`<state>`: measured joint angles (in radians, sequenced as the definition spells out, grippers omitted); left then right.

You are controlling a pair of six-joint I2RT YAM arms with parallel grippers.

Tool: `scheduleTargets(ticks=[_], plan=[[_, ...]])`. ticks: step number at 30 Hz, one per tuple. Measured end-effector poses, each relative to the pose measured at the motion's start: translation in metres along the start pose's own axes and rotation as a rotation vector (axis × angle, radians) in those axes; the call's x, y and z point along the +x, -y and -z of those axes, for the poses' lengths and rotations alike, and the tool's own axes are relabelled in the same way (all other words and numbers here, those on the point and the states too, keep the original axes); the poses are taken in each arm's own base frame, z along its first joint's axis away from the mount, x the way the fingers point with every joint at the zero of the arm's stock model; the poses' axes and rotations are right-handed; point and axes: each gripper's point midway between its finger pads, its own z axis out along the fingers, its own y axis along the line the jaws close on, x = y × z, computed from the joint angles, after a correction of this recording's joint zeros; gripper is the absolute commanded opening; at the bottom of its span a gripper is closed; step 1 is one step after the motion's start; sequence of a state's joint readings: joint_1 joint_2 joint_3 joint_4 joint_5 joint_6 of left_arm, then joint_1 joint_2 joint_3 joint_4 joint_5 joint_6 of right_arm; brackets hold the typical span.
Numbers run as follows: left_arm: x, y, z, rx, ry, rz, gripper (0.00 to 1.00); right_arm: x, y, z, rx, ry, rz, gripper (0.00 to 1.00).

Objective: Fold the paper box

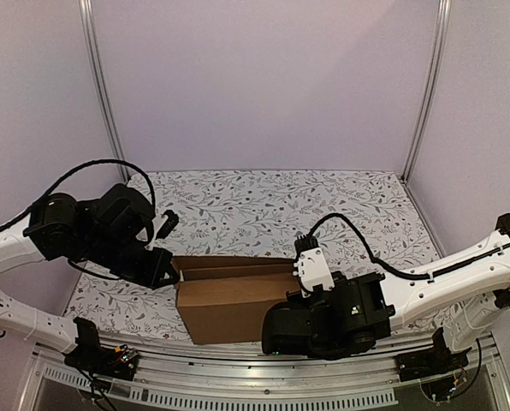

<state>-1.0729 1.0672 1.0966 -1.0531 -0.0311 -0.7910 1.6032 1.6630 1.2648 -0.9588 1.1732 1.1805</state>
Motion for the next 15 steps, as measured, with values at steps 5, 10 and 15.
scheduleTargets(ticks=[5, 10, 15], plan=[[0.0044, 0.0021, 0.0003, -0.021, 0.012, 0.003, 0.00, 0.0000, -0.0001, 0.0000, 0.000, 0.000, 0.000, 0.00], [0.0064, 0.0025, 0.0022, -0.033, 0.032, 0.012, 0.00, -0.0002, -0.0007, 0.0001, -0.001, 0.000, 0.000, 0.00], [0.0103, 0.0007, 0.0055, -0.033, 0.034, 0.030, 0.00, -0.0005, -0.0024, 0.0000, -0.003, 0.001, -0.005, 0.00]])
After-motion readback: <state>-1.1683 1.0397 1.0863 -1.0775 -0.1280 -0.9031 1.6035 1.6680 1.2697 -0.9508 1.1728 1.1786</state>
